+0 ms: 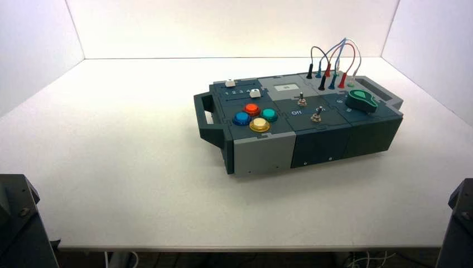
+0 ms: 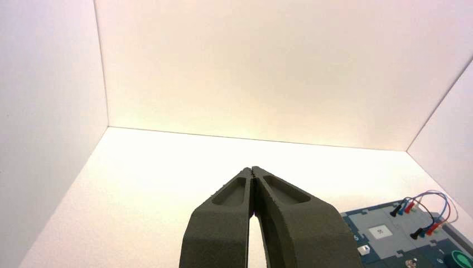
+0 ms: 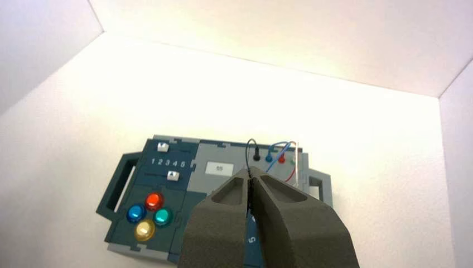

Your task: Move the top slider to position 1.

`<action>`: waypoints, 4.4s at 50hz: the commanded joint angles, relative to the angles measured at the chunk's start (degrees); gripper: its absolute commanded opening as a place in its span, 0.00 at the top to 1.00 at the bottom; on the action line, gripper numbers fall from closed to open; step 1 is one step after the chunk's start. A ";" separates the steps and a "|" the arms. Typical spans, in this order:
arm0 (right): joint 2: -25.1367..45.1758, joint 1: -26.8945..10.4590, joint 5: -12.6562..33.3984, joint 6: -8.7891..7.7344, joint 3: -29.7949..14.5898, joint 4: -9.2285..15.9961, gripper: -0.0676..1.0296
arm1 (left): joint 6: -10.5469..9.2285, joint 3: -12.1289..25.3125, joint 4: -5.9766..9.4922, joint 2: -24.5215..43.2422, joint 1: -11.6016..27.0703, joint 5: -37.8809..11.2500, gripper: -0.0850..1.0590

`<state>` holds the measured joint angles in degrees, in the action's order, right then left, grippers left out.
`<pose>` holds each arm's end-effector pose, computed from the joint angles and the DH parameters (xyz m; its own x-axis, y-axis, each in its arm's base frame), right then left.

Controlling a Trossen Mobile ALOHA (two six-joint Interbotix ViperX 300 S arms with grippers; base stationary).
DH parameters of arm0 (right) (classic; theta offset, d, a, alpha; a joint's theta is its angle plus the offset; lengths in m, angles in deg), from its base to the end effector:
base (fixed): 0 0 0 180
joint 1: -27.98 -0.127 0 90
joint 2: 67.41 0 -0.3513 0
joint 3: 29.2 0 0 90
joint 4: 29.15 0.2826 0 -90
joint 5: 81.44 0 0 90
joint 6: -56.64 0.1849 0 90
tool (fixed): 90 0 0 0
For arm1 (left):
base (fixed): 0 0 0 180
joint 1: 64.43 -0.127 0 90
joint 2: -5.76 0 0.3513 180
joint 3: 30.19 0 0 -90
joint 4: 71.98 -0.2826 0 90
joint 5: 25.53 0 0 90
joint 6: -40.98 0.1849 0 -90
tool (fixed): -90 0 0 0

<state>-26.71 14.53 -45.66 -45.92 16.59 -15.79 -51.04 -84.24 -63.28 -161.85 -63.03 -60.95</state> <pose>0.1614 0.0643 0.2776 0.7900 0.3278 -0.5181 -0.3570 0.9330 0.0460 0.0960 -0.0186 0.2785 0.9736 -0.1115 -0.1994 0.0771 0.9819 -0.1728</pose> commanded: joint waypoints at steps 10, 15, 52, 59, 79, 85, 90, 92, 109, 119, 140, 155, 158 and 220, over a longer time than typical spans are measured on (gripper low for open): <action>2.64 -5.36 -0.09 0.26 -0.35 0.26 0.96 | 0.00 0.53 0.00 0.79 -0.18 0.18 0.95; 3.43 -6.50 0.79 0.53 -0.26 0.79 0.96 | -0.09 0.53 0.18 0.62 -0.26 0.09 0.95; 41.40 -21.01 0.26 0.53 -18.98 5.27 0.96 | -0.44 0.35 0.26 1.14 -0.18 -0.62 0.95; 48.78 -21.36 0.26 0.44 -23.82 5.27 0.96 | -0.35 0.35 0.26 1.41 -0.18 -0.70 0.95; 66.71 -21.27 0.70 0.09 -34.89 5.27 0.96 | -0.35 0.35 0.26 2.29 -0.18 -0.97 0.95; 70.05 -21.18 1.05 0.00 -37.71 5.19 0.96 | -0.26 0.35 0.26 3.16 -0.26 -0.97 0.95; 71.89 -21.18 1.67 0.00 -39.38 5.10 0.96 | -0.18 0.35 0.26 3.43 -0.18 -0.97 0.95; 72.42 -21.09 1.93 0.00 -39.64 5.10 0.96 | -0.18 0.44 0.26 3.43 -0.18 -0.97 0.95; 75.76 -18.19 2.11 0.00 -39.81 4.92 0.96 | -0.09 0.44 0.18 3.25 -0.18 -0.97 0.95; 76.03 -17.23 2.02 -0.09 -40.25 4.83 0.96 | -0.18 0.44 0.18 3.25 -0.18 -0.97 0.95; 78.13 -17.40 2.20 -0.09 -41.13 5.36 0.96 | -0.09 0.44 0.18 3.08 -0.18 -0.97 0.95; 78.66 -17.93 2.64 0.00 -41.75 5.71 0.96 | -0.09 0.44 0.09 3.08 -0.18 -0.88 0.95; 78.66 -17.93 2.64 0.00 -41.75 5.89 0.96 | -0.09 0.44 0.09 3.08 -0.18 -0.97 0.95; 79.01 -20.21 5.01 -0.09 -42.63 8.44 0.96 | -0.09 0.53 0.00 3.08 -0.18 -0.97 0.95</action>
<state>53.62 -5.07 -40.65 -45.84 -24.37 -7.96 -51.22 -84.50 -63.19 -159.47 -63.03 -62.27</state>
